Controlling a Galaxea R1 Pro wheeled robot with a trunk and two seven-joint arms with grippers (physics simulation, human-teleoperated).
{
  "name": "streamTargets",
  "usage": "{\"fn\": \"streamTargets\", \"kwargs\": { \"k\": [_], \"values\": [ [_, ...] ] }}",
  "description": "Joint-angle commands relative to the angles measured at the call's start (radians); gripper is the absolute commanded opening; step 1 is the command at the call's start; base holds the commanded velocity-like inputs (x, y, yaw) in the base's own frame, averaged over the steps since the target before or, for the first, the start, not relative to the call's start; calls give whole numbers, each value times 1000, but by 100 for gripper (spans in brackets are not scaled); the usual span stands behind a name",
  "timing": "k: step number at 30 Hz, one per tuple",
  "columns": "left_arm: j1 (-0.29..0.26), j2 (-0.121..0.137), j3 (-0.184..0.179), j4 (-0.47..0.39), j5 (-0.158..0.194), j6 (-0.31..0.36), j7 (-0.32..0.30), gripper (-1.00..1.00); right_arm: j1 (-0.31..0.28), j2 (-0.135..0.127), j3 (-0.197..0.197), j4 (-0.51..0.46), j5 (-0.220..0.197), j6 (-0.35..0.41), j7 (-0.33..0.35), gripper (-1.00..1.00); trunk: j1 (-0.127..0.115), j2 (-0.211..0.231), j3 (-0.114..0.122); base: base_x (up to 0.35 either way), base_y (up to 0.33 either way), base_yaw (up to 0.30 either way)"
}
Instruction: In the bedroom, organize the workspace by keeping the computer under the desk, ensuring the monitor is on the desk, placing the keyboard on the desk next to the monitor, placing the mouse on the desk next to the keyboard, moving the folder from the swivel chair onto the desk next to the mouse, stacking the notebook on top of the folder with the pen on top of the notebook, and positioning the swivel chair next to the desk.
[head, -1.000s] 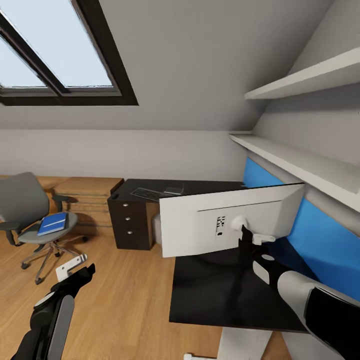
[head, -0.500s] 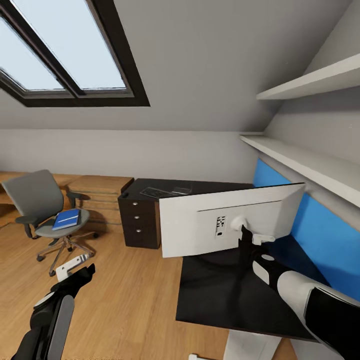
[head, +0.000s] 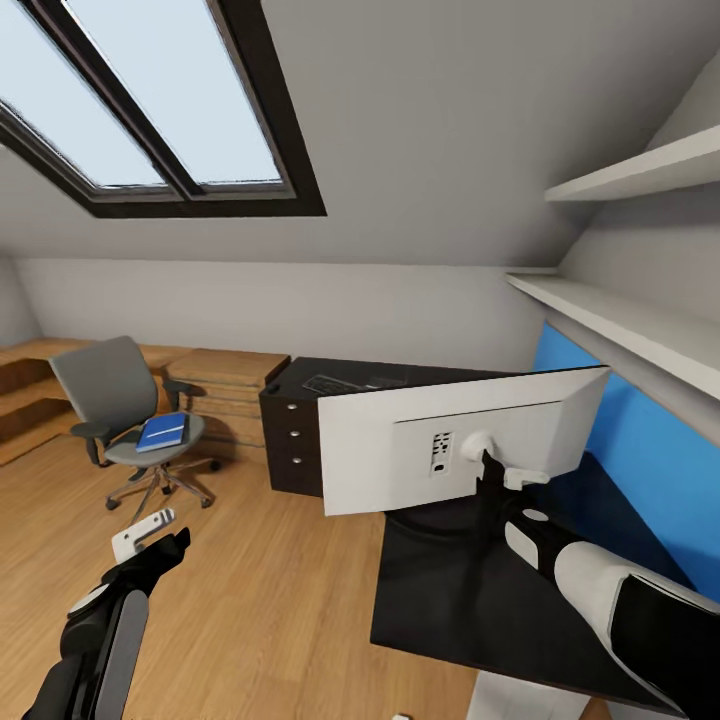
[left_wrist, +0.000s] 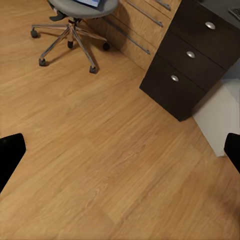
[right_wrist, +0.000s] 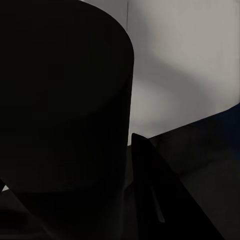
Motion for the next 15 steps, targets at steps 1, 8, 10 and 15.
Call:
{"fn": "streamTargets", "kwargs": {
  "k": [1,8,10,15],
  "values": [
    [-1,-1,1,-1,11,4,8,100,-1,-1,6,-4,-5,-2,-10,-100,0,-2,-2,0,0,14],
    [-1,12,2,-1,12,5,7,100,-1,-3,4,-4,-5,-1,-5,-100,0,-2,-2,0,0,5],
    [-1,13,2,-1,12,5,7,100,-1,-3,4,-4,-5,-1,-5,-100,0,-2,-2,0,0,0],
    [-1,16,2,-1,13,5,7,100,-1,-4,4,-3,-5,-2,-4,-100,0,-2,-2,0,0,0]
  ]
}}
